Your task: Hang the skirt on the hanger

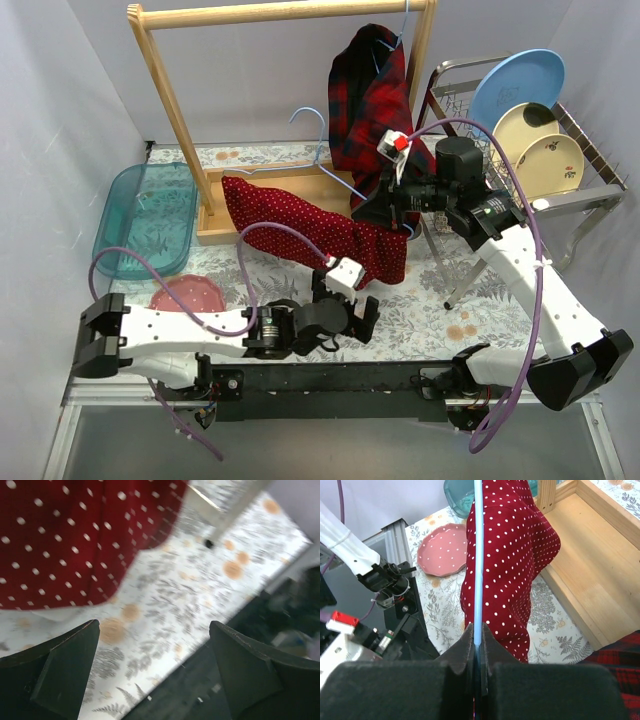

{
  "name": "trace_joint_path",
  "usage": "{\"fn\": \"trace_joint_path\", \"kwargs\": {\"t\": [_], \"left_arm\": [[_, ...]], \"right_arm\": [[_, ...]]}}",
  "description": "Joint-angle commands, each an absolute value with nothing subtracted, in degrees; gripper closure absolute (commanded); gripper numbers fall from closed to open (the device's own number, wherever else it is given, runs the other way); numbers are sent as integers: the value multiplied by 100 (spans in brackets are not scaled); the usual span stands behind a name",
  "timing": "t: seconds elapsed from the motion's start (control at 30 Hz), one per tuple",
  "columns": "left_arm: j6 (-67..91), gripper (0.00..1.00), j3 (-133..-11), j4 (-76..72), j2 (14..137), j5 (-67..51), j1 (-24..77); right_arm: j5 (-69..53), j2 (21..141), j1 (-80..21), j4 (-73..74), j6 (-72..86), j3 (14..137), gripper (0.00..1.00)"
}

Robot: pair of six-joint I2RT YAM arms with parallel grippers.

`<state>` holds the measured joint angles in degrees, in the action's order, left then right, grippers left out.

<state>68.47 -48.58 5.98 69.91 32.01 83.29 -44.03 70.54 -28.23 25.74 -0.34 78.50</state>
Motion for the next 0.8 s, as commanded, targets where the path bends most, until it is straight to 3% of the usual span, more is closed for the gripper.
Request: {"fn": "trace_joint_path", "kwargs": {"t": [0.0,0.33,0.4,0.47,0.5,0.6,0.77], "left_arm": [[6952,9,-5484,1185,7513,5149,8455],[6654,38,-6055,1468,8393,5959,8341],[6653,57,-6091,1477,8446,6091,8236],[6653,62,-6117,1468,8455,6021,8104],[6645,77,-6108,1450,8429,5934,8077],[6522,98,-5986,1222,8245,5609,8007],[6486,100,-5547,1116,7762,4985,7998]], "right_arm": [[-4605,6943,-2812,1960,149,7945,99],[-4676,6882,-2804,1890,185,7778,99],[-4684,6856,-2812,1881,185,7743,99],[-4685,6847,-2813,1881,185,7717,99],[-4676,6847,-2813,1872,185,7717,99],[-4597,6820,-2795,1898,132,7708,99],[-4500,6812,-2777,1916,97,7708,99]]}}
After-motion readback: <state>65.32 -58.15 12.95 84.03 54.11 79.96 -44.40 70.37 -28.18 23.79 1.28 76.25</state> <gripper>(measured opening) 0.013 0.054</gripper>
